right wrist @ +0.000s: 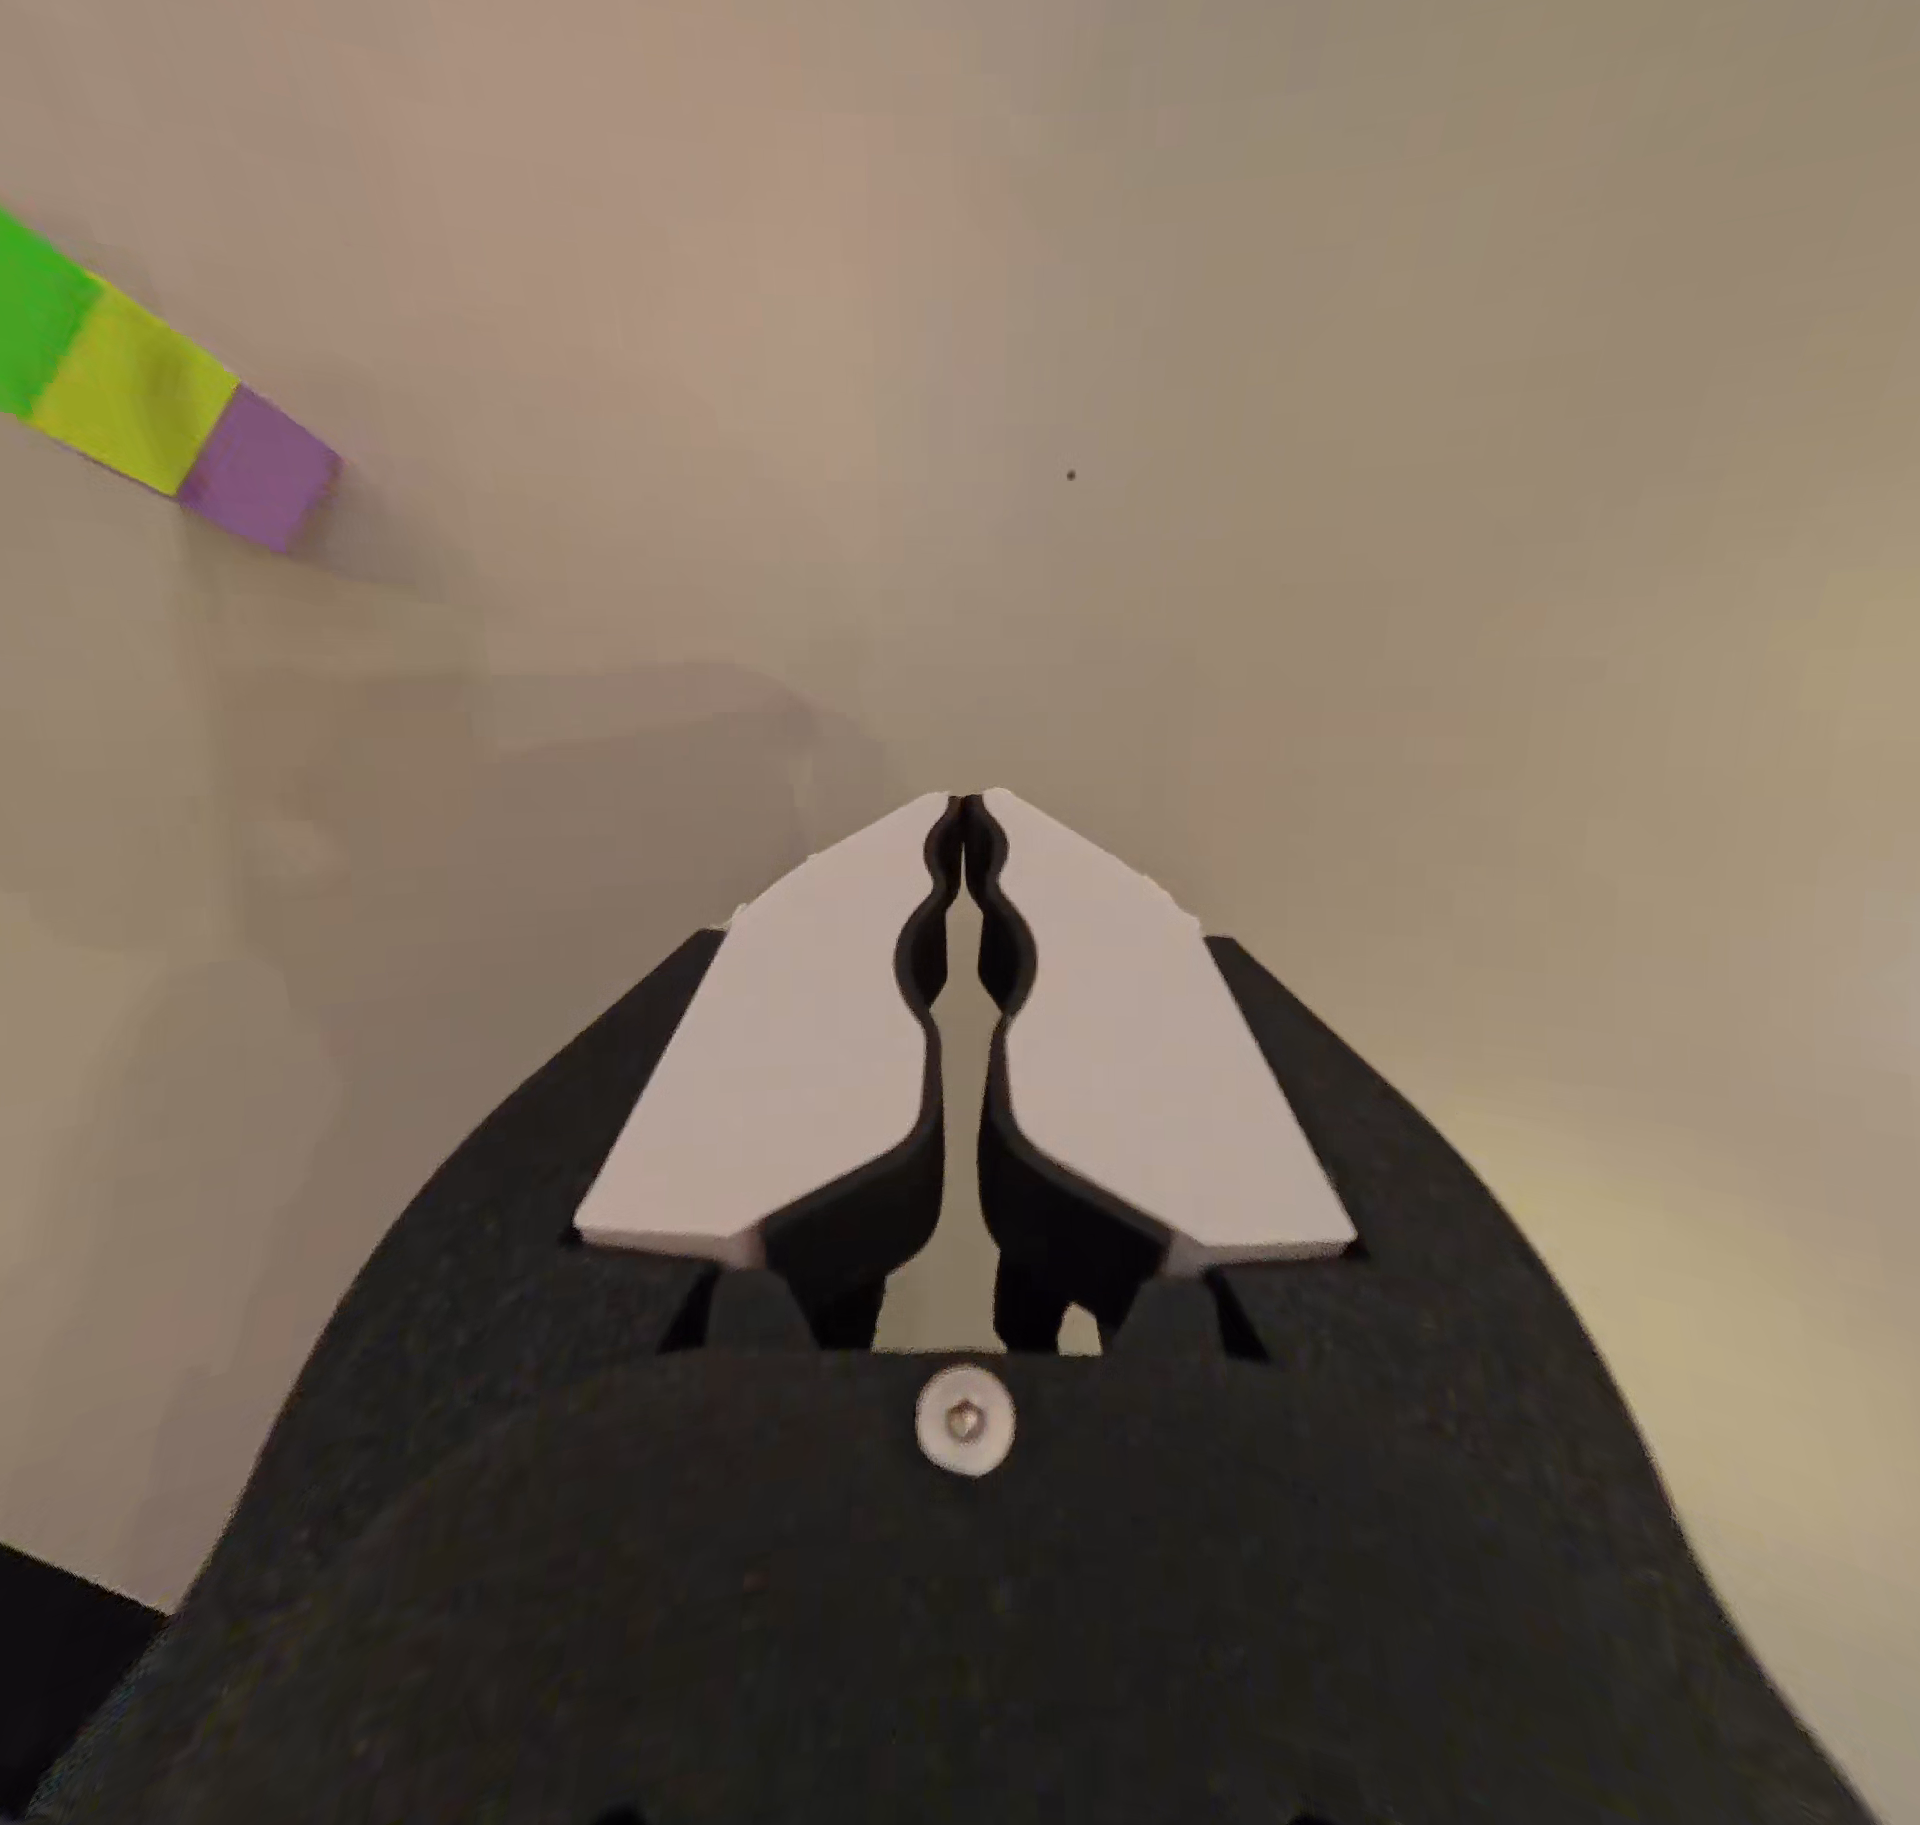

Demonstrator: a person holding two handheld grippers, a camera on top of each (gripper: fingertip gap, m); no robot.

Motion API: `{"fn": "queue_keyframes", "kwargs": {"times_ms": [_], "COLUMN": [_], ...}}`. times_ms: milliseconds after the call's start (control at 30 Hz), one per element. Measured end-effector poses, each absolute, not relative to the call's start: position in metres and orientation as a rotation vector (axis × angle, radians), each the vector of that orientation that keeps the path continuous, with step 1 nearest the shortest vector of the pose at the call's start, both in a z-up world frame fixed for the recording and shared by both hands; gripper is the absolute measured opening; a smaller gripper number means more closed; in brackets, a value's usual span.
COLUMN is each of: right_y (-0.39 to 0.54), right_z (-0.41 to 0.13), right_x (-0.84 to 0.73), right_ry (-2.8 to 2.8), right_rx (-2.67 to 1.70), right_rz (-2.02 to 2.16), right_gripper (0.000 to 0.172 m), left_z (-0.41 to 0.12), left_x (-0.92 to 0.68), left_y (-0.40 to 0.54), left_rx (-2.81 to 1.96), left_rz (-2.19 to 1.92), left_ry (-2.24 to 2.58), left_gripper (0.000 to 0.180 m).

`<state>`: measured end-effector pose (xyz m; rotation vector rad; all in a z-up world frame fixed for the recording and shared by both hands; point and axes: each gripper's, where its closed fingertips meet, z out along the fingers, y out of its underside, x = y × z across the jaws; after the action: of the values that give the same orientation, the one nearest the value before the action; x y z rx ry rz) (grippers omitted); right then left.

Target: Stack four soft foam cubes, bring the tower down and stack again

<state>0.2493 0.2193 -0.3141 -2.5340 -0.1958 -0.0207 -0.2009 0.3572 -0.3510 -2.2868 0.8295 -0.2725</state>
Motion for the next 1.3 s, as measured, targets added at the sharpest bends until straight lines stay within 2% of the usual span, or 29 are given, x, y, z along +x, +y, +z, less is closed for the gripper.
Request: {"fn": "queue_keyframes", "kwargs": {"times_ms": [267,1300], "right_y": [0.212,0.2], "right_z": [-0.336,-0.342], "right_x": [0.271,0.279], "right_ry": [-0.11,0.164], "right_rx": [-2.594,-2.695], "right_rz": [-0.029,0.13], "right_gripper": [0.0,0.0], "left_z": [-0.353,-0.348], "left_x": [-0.204,-0.221], "left_y": [0.364,0.372], "left_rx": [-2.299,-2.319], "left_rz": [-0.262,-0.29], "left_ry": [0.801,0.715], "left_gripper": [0.0,0.0]}}
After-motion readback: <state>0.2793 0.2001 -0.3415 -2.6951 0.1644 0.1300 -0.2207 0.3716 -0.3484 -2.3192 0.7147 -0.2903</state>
